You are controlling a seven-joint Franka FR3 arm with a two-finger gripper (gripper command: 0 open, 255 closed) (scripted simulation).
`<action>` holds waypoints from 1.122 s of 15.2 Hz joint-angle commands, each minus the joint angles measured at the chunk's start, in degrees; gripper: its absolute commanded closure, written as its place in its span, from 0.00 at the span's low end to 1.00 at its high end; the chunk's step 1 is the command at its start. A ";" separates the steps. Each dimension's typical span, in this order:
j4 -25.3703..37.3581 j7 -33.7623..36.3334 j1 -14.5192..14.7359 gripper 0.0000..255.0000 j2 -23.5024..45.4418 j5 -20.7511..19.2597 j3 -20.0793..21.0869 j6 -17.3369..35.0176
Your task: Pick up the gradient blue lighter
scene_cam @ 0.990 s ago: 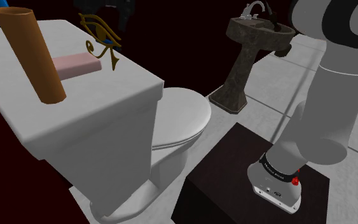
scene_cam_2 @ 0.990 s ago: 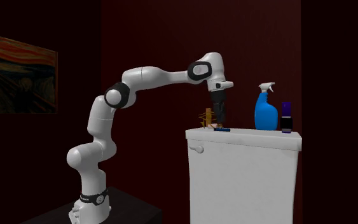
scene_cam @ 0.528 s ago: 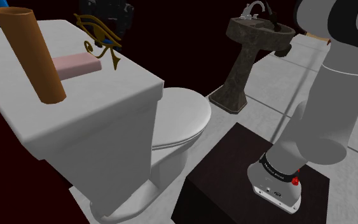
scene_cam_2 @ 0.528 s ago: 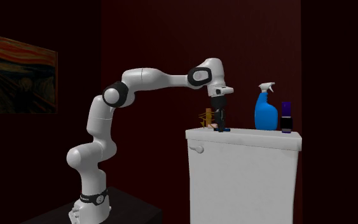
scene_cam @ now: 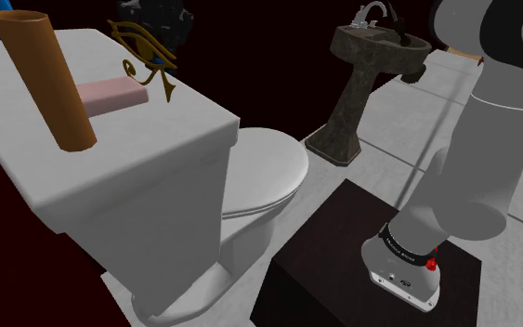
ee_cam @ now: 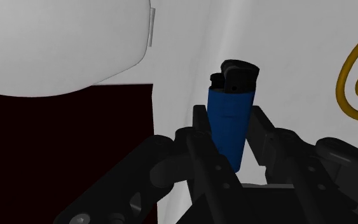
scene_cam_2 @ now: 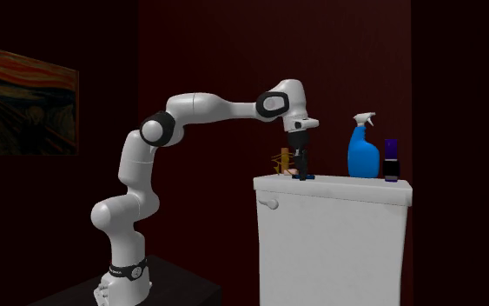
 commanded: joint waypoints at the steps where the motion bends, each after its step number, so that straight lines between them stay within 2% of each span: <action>1: 0.26 -0.10 -0.04 1.00 0.30 -0.04 -0.05 -0.24; 9: 11.09 0.72 1.20 1.00 3.50 -1.33 0.14 -8.00; 16: 24.83 1.60 3.55 1.00 8.78 -3.45 0.24 -16.59; 17: 25.22 1.61 3.64 1.00 8.95 -3.51 0.23 -16.82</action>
